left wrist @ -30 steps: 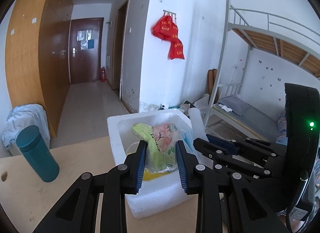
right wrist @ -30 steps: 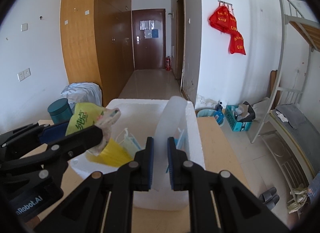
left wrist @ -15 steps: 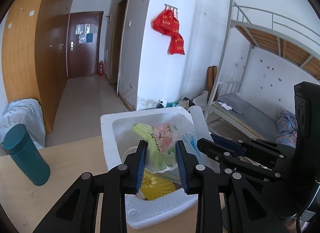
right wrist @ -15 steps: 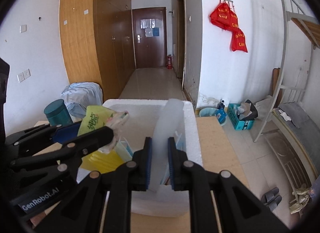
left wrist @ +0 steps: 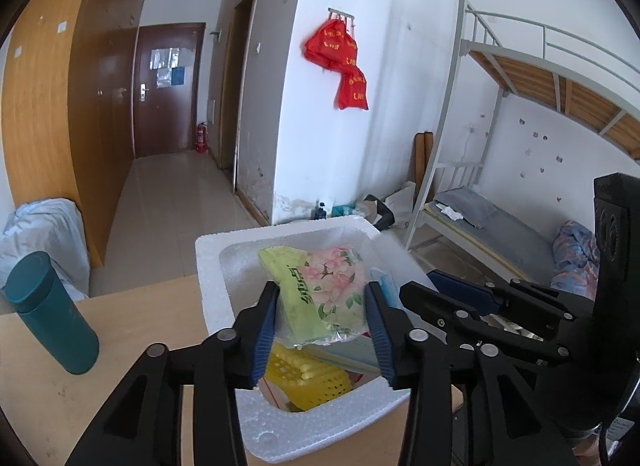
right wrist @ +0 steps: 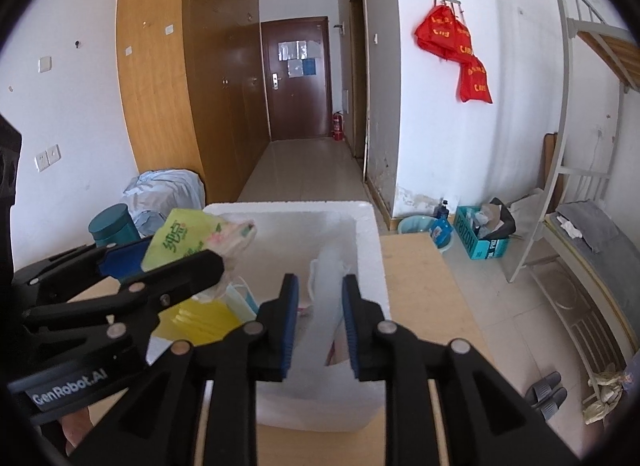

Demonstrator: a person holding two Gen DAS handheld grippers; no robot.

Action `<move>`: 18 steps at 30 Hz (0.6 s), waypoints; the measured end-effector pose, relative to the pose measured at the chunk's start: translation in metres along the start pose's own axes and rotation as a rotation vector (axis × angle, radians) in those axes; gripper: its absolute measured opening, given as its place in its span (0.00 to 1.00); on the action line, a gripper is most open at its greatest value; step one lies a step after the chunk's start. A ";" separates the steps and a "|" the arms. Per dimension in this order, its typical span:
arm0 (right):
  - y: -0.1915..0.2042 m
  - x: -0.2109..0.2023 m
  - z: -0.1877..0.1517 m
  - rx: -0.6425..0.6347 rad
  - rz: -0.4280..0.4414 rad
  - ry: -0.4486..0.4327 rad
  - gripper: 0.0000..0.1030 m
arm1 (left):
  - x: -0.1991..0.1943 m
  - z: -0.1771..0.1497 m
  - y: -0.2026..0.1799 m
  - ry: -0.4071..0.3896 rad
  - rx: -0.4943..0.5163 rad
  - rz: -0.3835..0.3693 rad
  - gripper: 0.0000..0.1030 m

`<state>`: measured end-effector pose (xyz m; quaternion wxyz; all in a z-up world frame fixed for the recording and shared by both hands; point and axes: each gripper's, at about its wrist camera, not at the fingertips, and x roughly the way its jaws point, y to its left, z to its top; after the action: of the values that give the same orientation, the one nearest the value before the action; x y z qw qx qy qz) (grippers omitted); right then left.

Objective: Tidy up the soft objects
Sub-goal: 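Lower the tissue pack and foam tube into the box and open both tools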

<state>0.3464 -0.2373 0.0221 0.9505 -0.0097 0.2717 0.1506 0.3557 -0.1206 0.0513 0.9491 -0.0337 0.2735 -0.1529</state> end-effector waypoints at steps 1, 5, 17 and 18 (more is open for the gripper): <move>0.000 -0.001 0.001 -0.001 0.003 -0.003 0.26 | 0.000 0.001 0.001 -0.001 -0.001 0.000 0.51; -0.001 -0.003 0.002 0.000 0.002 -0.012 0.26 | -0.002 0.003 0.001 -0.011 -0.001 0.001 0.52; 0.001 -0.013 -0.001 0.001 0.002 -0.014 0.26 | -0.009 0.002 0.006 -0.017 -0.007 0.005 0.52; 0.002 -0.016 -0.002 -0.001 0.002 -0.017 0.26 | -0.010 0.002 0.006 -0.018 -0.008 0.006 0.52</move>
<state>0.3320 -0.2397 0.0287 0.9525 -0.0088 0.2637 0.1517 0.3500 -0.1121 0.0574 0.9518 -0.0382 0.2656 -0.1488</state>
